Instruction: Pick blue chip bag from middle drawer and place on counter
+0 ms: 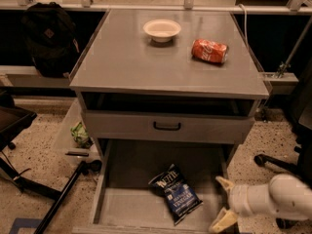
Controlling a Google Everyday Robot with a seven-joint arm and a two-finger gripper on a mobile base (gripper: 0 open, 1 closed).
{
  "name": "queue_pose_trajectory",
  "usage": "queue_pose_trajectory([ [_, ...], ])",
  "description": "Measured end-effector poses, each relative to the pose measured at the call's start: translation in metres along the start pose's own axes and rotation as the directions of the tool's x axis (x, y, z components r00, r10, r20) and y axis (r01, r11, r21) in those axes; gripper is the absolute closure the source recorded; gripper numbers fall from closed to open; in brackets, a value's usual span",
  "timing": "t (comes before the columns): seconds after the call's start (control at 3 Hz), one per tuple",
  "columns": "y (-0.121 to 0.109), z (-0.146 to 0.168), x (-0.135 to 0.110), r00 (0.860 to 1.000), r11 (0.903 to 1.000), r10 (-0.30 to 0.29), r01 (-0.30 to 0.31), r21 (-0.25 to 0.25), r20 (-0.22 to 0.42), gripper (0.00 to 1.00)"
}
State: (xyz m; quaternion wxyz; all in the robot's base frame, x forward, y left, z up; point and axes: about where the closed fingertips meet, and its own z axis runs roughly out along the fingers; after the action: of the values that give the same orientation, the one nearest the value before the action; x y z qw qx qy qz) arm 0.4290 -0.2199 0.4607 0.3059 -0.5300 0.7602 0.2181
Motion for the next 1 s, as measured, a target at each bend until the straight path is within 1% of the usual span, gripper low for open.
queue_pose_trajectory([
  [0.33,0.048,0.045,0.022,0.999,0.9990,-0.021,0.022,0.038,-0.026,0.00],
  [0.67,0.048,0.045,0.022,0.999,0.9990,-0.021,0.022,0.038,-0.026,0.00],
  [1.0,0.060,0.029,-0.013,0.997,0.9954,-0.057,0.060,0.075,-0.043,0.00],
])
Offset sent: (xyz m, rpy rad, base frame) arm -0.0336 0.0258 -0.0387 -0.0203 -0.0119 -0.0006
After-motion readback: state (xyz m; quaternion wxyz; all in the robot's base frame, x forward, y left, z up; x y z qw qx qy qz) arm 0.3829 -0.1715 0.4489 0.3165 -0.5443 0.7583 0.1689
